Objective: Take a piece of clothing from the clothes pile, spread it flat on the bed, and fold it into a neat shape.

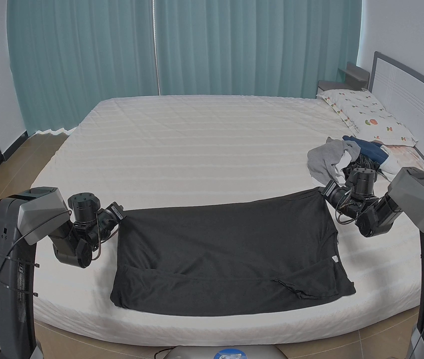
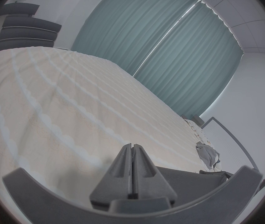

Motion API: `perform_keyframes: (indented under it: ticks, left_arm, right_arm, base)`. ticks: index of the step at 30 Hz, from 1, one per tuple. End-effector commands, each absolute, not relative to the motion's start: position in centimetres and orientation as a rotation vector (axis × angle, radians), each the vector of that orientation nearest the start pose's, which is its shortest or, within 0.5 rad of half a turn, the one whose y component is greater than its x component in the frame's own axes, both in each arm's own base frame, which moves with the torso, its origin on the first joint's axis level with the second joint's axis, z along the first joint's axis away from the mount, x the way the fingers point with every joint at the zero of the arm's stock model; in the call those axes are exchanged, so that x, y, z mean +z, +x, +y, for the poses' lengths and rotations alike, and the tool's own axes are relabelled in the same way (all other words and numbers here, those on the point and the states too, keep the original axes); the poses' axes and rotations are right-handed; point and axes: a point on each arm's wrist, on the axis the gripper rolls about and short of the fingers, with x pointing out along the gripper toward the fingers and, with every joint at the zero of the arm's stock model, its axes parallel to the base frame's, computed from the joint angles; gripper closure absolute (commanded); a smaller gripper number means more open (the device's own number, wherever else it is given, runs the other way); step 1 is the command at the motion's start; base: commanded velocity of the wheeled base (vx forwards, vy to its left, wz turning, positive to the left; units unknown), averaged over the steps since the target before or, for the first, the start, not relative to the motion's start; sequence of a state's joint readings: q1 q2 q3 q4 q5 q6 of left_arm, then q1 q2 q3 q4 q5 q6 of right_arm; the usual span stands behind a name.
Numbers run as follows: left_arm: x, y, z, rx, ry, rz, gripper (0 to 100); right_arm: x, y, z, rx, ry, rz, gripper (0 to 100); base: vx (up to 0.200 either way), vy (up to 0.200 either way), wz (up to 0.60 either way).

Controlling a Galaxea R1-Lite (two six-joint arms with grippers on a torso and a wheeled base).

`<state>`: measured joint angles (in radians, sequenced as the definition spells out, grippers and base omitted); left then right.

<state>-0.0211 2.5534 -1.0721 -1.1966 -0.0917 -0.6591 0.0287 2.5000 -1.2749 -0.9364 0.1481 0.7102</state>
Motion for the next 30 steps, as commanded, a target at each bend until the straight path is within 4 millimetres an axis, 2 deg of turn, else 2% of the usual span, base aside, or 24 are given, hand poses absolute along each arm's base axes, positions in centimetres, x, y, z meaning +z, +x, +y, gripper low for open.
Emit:
perform_keyframes:
  ticks: [1, 9, 21, 27, 30]
  left_arm:
    - [-2.9, 43.8, -1.1, -0.015, -0.663, 0.311, 100]
    - [-3.0, 43.8, -1.3, -0.017, -0.662, 0.316, 100]
    - [-2.5, 43.3, -0.9, -0.010, -0.663, 0.318, 100]
    - [-2.0, 41.7, -0.5, -0.067, -0.657, 0.372, 100]
    - [-2.5, 41.1, -0.2, -0.078, -0.619, 0.400, 100]
  right_arm:
    - [1.0, 46.5, 1.8, 0.069, 0.713, 0.349, 100]
    - [1.2, 46.3, 1.8, 0.074, 0.718, 0.343, 100]
    - [1.5, 44.3, 0.1, 0.103, 0.732, 0.406, 100]
    - [0.5, 43.3, -0.1, 0.120, 0.722, 0.463, 100]
    - [-0.2, 42.5, -0.5, 0.136, 0.710, 0.500, 100]
  base:
    - [0.000, 0.000, 0.00]
    - [0.000, 0.000, 0.00]
    - [0.000, 0.000, 0.00]
    - [0.000, 0.000, 0.00]
    - [0.000, 0.000, 0.00]
